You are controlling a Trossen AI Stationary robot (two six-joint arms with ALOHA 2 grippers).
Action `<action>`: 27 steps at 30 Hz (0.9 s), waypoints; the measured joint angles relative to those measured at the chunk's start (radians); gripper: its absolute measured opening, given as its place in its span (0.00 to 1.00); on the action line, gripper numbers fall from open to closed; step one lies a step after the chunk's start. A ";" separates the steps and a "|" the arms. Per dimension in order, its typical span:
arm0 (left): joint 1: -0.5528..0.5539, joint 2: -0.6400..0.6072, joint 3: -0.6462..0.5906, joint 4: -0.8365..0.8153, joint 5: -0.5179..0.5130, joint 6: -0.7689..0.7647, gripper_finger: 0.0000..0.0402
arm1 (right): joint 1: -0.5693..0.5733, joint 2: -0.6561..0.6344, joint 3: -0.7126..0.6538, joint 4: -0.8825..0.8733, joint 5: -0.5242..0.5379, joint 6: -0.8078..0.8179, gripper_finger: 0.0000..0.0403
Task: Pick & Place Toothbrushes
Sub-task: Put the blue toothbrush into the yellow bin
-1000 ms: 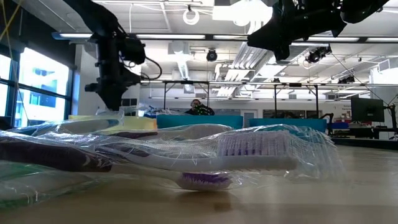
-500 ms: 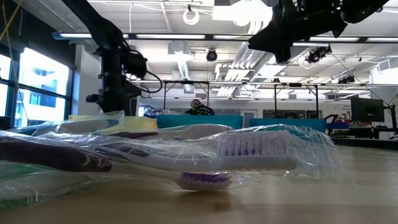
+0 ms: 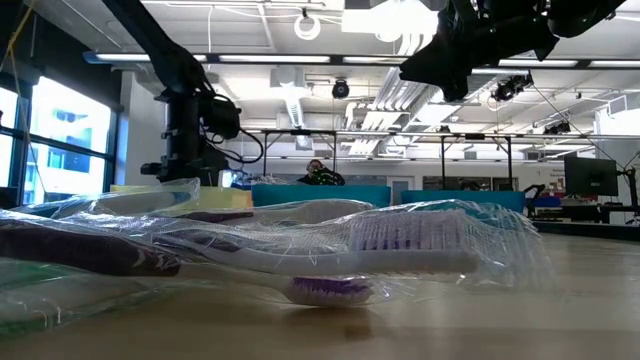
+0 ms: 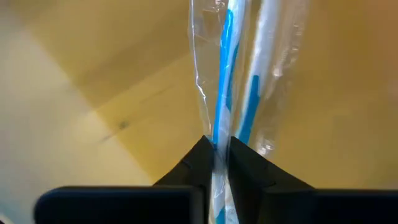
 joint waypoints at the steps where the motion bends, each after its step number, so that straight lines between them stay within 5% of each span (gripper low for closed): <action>1: -0.001 0.005 0.000 0.001 -0.007 0.000 0.13 | 0.000 0.000 0.000 0.000 0.000 0.000 0.21; 10: -0.002 0.023 0.000 0.027 -0.005 0.000 0.32 | 0.000 0.000 0.000 -0.003 0.000 0.000 0.21; 27: -0.004 0.020 0.223 -0.138 0.022 0.157 0.34 | 0.000 0.000 0.000 -0.002 0.000 -0.003 0.21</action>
